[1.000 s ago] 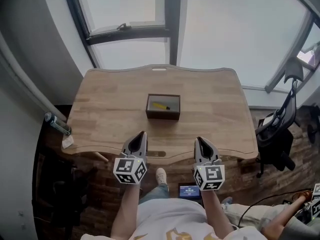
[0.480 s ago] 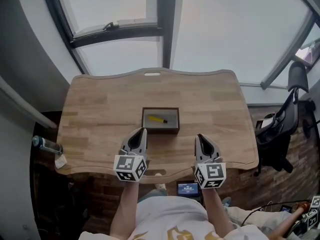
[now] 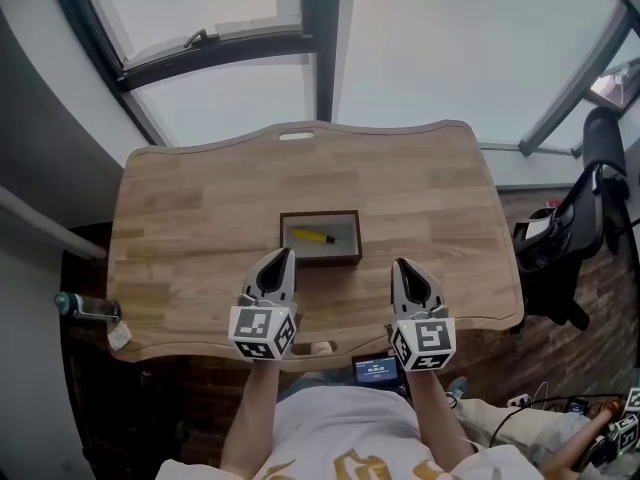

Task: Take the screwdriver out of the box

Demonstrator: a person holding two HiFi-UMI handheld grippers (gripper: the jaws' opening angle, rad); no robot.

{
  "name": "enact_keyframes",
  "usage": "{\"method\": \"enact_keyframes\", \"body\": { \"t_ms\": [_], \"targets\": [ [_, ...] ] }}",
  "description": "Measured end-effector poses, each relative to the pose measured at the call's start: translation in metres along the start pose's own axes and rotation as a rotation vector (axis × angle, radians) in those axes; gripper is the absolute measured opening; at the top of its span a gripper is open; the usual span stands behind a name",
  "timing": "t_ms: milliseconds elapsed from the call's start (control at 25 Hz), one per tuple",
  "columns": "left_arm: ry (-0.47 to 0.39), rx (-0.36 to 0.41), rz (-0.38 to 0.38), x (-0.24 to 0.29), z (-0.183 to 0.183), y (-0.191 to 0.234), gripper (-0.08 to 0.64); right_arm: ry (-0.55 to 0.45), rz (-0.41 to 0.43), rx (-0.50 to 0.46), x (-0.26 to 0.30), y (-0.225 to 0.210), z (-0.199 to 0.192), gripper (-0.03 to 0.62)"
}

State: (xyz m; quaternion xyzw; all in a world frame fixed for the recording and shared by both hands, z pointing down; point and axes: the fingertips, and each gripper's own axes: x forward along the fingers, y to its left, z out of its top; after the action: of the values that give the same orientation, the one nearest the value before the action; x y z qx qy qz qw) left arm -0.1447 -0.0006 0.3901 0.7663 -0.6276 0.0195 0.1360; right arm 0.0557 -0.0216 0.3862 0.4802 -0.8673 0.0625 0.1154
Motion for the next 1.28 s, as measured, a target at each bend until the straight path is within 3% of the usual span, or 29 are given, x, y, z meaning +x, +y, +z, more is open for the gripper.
{"method": "enact_keyframes", "body": {
  "t_ms": [320, 520, 800, 1280],
  "targets": [
    [-0.002, 0.025, 0.0, 0.014, 0.001, 0.011, 0.014, -0.016, 0.022, 0.01, 0.02, -0.002, 0.001, 0.032],
    [-0.012, 0.007, 0.001, 0.022, 0.008, 0.014, 0.014, -0.019, 0.017, 0.069, 0.027, -0.016, 0.005, 0.032],
    [0.001, -0.003, 0.002, 0.032, 0.001, 0.014, 0.014, -0.011, 0.032, 0.071, 0.036, -0.019, 0.001, 0.032],
    [0.083, 0.014, -0.042, 0.056, -0.019, 0.006, 0.014, 0.037, 0.056, 0.102, 0.053, -0.025, -0.019, 0.032]
  ]
}}
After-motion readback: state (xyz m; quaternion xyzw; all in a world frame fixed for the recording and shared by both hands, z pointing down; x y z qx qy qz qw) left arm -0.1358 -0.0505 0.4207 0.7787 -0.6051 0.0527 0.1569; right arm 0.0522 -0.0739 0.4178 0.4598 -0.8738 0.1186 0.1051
